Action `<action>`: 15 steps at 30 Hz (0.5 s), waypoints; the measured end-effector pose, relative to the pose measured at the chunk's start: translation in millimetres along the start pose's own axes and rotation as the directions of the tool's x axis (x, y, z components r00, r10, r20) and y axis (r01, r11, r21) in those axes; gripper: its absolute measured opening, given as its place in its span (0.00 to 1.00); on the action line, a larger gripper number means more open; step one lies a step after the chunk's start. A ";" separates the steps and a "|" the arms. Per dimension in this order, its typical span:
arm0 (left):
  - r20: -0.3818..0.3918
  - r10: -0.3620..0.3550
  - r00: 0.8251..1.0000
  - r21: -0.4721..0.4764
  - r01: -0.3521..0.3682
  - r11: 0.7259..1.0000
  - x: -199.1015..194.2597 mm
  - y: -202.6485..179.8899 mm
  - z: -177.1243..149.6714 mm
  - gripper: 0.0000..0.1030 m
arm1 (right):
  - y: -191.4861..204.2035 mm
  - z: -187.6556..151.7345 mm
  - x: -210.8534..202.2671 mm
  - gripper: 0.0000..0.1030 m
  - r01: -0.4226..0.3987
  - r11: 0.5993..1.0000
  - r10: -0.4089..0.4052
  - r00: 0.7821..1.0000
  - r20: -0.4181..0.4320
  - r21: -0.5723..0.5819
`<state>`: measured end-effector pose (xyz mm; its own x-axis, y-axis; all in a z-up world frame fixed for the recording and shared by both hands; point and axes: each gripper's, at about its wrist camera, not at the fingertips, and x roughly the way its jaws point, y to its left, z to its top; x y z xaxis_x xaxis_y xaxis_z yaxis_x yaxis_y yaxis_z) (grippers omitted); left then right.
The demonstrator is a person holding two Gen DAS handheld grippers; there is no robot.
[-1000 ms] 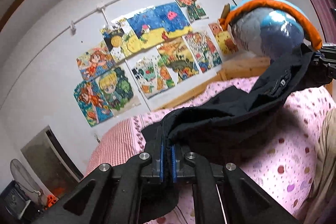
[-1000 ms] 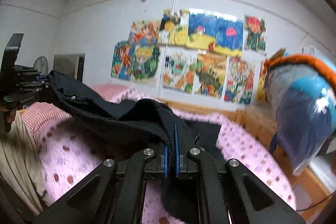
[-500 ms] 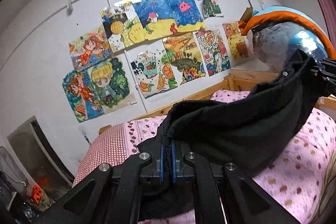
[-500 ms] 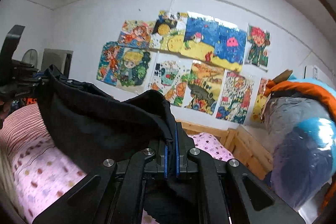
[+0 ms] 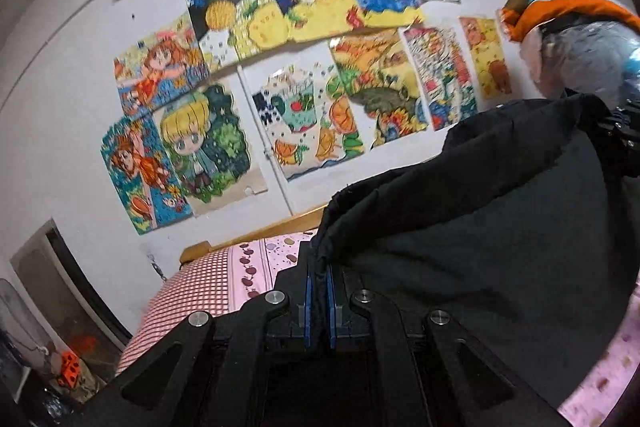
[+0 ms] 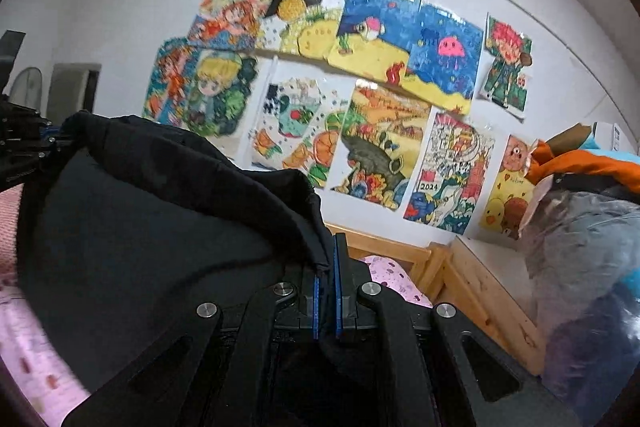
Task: Fold large clothes
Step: 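Grasp the jacket edge with both tools and lift it up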
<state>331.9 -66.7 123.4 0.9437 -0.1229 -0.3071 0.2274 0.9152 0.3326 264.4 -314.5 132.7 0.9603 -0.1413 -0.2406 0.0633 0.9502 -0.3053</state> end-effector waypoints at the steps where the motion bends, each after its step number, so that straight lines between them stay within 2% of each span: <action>1: -0.012 0.005 1.000 -0.003 -0.005 1.000 13.9 -1.8 -0.2 0.06 | 1.7 -1.2 12.5 0.04 0.009 1.000 -0.009 1.000 -0.007 -0.007; 7: -0.122 0.021 0.992 0.007 -0.021 1.000 89.6 -13.9 -10.4 0.06 | 17.5 -23.3 92.7 0.04 0.060 0.998 -0.061 0.995 -0.076 -0.015; 10: -0.154 0.034 0.987 0.038 -0.029 0.999 113.7 -20.9 -21.4 0.06 | 29.3 -39.1 123.8 0.04 0.069 0.997 -0.072 0.989 -0.129 -0.029; 15: -0.258 0.036 0.966 0.079 -0.016 0.997 158.5 -32.1 -47.1 0.08 | 43.0 -63.4 167.4 0.05 0.037 0.999 -0.043 0.974 -0.221 -0.034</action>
<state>462.9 -97.5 22.1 0.8576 0.0129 -0.5142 0.2305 0.8840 0.4066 410.7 -314.9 20.9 0.8730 -0.2400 -0.4245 0.0892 0.9344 -0.3448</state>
